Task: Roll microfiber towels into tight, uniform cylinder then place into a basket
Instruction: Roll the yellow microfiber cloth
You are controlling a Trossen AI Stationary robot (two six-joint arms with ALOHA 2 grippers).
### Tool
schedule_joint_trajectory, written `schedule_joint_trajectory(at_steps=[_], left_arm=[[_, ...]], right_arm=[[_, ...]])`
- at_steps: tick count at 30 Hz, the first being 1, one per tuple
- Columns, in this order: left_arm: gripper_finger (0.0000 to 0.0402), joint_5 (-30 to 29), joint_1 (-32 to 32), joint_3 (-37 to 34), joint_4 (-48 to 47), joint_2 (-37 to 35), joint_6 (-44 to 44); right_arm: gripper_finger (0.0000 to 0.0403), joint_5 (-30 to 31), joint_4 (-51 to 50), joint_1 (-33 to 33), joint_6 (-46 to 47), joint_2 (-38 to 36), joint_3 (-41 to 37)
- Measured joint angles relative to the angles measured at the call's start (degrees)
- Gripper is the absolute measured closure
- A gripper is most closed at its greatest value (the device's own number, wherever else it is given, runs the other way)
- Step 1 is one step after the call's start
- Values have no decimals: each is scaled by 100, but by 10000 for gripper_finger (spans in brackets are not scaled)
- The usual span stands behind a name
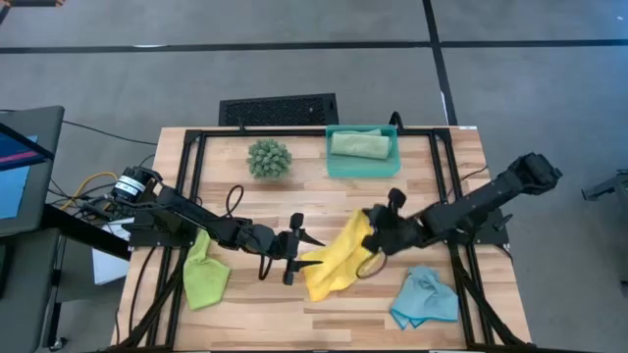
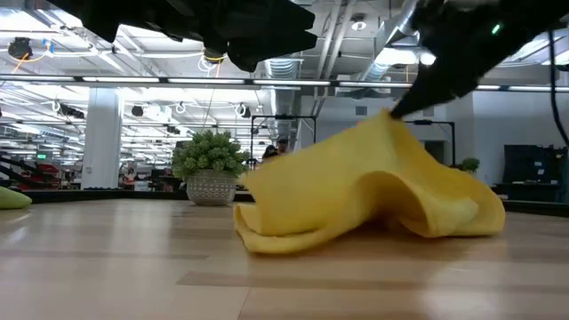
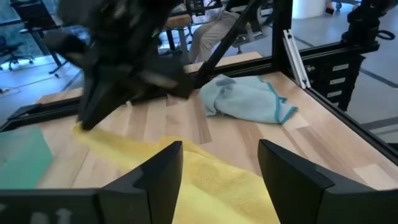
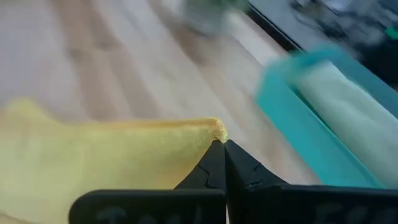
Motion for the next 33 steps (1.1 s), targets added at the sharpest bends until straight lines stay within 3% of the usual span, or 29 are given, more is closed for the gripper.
schedule_joint_trajectory(at_steps=[6,9,15,20,26,33], left_arm=[[210,-165,31,195,342,699,201],[214,-172,56,472,245,1165,255],[217,-216,52,1222,-923,1656,534],[217,-661,117,1650,-2238,1735,151],[217,-970,353,1640,-3005,1838,-343],[217,-1990,829,1663,-4643,1838,-1484]], right_arm=[[392,-696,-1638,-818,1313,319,-68],[390,-775,-1781,-1076,1432,546,-191],[371,-326,-2101,-1294,1473,773,-278],[335,223,-2211,-1345,1342,702,-279],[262,350,-2544,-1092,1293,-46,-279],[197,-902,-1744,-14,526,-736,-334]])
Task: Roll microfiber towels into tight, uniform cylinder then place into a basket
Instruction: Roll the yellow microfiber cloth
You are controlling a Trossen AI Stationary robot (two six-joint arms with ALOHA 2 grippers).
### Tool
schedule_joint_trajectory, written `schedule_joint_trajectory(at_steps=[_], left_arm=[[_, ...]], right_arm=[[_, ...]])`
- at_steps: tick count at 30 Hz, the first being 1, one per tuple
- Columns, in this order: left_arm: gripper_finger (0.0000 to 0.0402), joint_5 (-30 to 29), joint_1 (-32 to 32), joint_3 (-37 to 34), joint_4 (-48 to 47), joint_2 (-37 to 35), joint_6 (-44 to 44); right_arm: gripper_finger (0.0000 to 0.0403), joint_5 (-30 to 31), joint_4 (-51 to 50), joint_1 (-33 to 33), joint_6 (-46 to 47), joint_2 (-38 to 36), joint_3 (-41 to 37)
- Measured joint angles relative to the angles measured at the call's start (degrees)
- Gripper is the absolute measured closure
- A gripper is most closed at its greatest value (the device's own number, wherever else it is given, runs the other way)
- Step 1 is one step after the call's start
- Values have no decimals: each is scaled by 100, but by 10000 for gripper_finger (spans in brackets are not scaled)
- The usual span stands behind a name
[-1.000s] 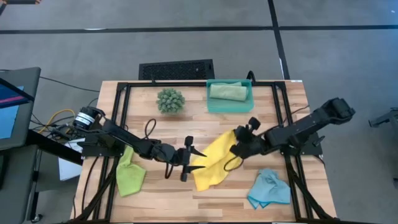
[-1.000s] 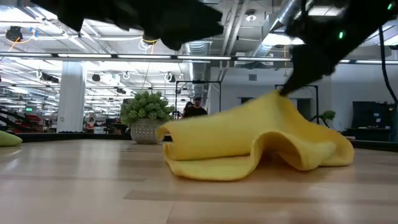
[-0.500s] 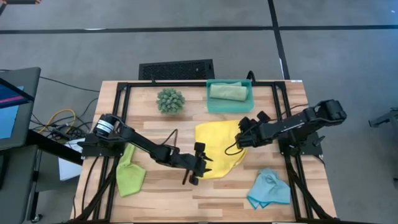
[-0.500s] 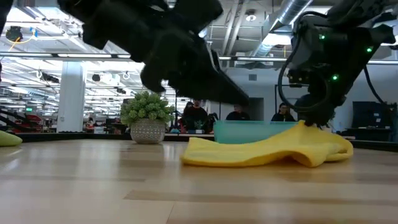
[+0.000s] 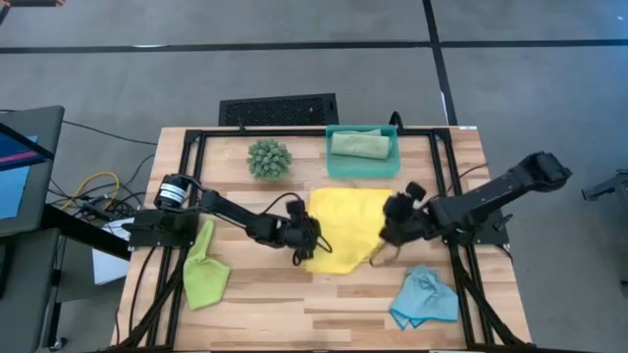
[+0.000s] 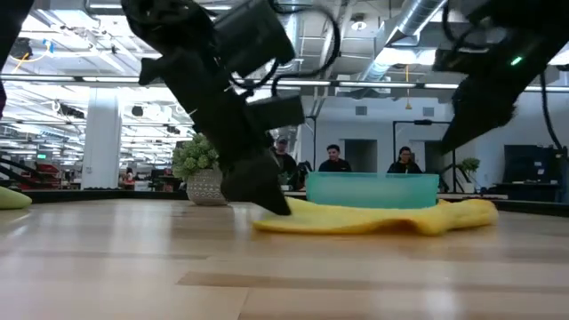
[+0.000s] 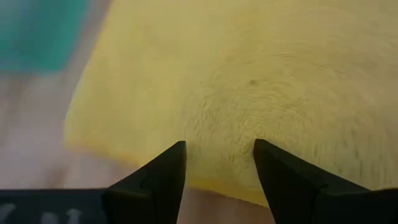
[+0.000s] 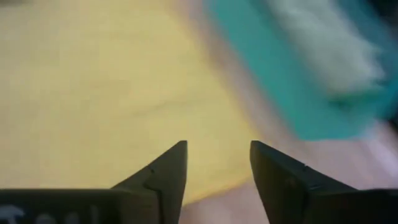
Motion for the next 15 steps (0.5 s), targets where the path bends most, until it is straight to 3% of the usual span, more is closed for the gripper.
schedule_joint_trajectory(at_steps=[4,8,15], left_arm=[[217,-541,164,9,-818,-16,-570],[217,-784,160,2,-1060,-30,-690],[217,-657,-33,259,-1144,-157,-631]], right_arm=[[191,-894,1437,555,-1017,66,-380],[206,-1768,2899,675,-2104,461,-699],[269,-1790,4069,335,-3436,1451,-551]])
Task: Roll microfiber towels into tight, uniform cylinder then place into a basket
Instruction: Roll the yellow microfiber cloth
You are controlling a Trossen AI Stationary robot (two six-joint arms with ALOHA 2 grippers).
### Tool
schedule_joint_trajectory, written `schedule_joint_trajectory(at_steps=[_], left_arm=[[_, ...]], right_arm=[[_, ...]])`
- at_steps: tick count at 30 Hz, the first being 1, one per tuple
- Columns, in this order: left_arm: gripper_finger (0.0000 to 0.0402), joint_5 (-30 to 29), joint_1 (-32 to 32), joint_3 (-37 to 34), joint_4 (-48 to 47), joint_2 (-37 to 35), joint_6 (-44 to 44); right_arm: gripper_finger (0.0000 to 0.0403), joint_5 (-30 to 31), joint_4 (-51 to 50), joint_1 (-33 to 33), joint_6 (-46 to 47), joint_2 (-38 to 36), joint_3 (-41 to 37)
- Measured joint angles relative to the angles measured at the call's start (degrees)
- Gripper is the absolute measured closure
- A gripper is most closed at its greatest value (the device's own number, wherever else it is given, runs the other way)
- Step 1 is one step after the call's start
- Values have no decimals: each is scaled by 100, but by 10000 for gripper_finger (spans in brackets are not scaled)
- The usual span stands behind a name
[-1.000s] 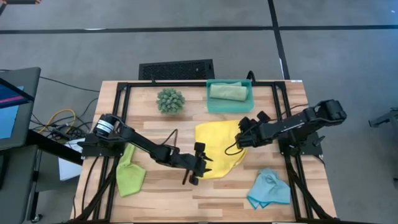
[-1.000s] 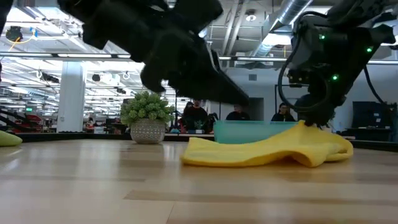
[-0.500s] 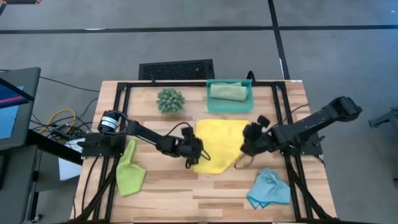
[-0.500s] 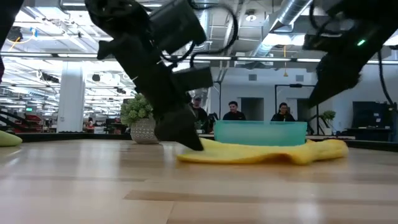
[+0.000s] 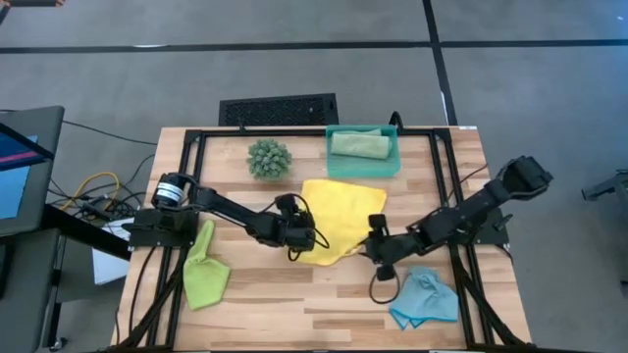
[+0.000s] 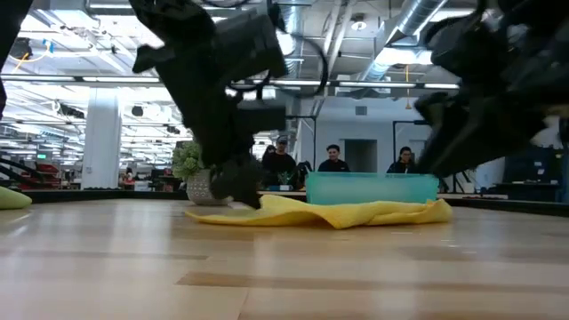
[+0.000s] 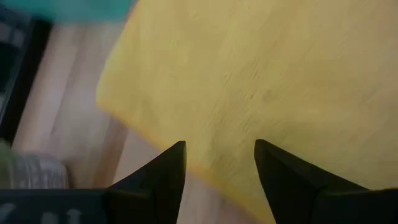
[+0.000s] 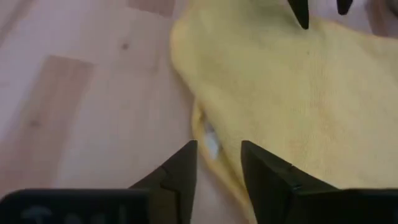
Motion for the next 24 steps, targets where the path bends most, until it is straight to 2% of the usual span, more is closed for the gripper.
schedule_joint_trajectory(at_steps=[5,9,16,22,24], left_arm=[[217,-10,-57,13,367,-38,150],[217,-9,23,6,378,-3,150],[217,97,284,15,276,235,139],[217,-201,382,33,-189,333,-109],[217,-356,384,23,-336,330,-159]], right_arm=[[302,-5,-215,-168,-232,658,210],[318,-22,-521,-154,-235,883,444],[332,-216,-1190,-107,178,932,641],[332,-448,-1745,0,710,797,649],[332,-741,-2058,57,1057,614,642]])
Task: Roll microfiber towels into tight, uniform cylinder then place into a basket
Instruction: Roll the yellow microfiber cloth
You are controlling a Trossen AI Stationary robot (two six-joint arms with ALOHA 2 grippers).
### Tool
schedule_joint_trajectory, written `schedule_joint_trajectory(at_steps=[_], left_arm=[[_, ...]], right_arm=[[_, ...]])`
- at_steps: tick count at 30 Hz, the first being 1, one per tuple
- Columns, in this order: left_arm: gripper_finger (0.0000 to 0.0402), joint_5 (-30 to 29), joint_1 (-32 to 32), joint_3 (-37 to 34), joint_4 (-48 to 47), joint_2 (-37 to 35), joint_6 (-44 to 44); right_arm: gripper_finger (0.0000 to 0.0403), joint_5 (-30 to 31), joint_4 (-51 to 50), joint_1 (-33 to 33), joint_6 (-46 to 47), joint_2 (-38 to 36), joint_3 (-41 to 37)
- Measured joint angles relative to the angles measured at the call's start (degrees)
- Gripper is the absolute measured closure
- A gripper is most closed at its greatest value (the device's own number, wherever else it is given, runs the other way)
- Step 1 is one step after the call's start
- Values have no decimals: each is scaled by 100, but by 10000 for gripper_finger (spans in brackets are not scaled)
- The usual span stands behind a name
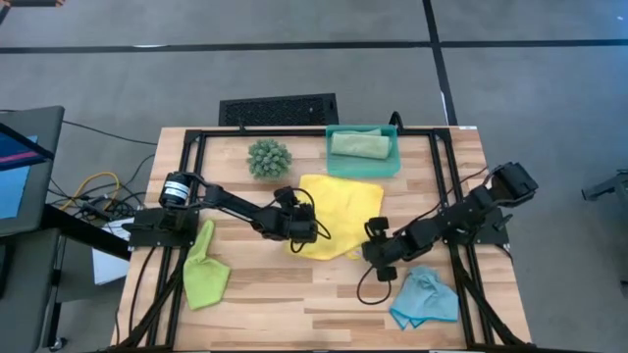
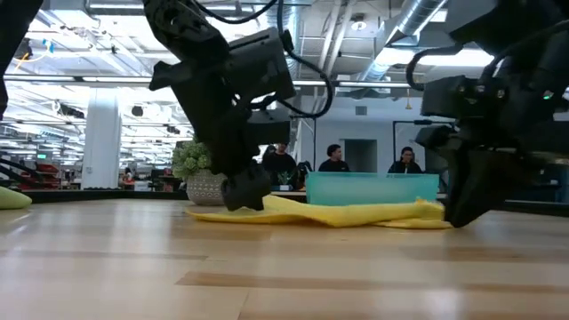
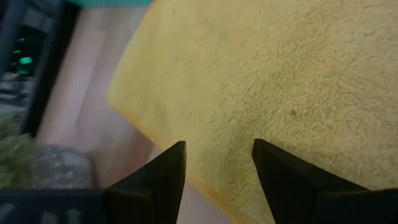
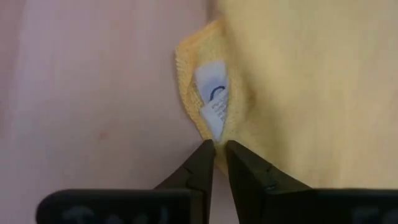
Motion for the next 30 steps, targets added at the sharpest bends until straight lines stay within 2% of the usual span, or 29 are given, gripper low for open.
schedule_joint_trajectory(at_steps=[4,6,9,12,15,18,23,26,30], left_arm=[[217,-84,-28,-4,-91,-12,-15],[217,-91,-66,-7,-95,-12,-12],[217,-81,-141,36,-135,-9,1],[217,10,-252,162,-165,-1,42],[217,267,-352,301,-146,1,282],[216,613,-457,405,-128,1,548],[216,969,-614,445,-175,-7,783],[216,859,-731,500,-447,-9,732],[216,746,-874,793,-1006,8,548]], right_arm=[[332,-722,-704,241,888,-504,-34],[332,-505,-719,401,982,-739,-36],[332,212,-401,560,808,-979,-72],[332,316,369,489,314,-1019,-182],[332,-62,1248,327,-277,-835,-250],[332,-652,1721,141,-566,-473,-259],[332,-1485,1063,6,-171,-77,-269],[332,-1623,863,23,176,-80,-239],[332,-1655,1042,69,-71,-301,-279]])
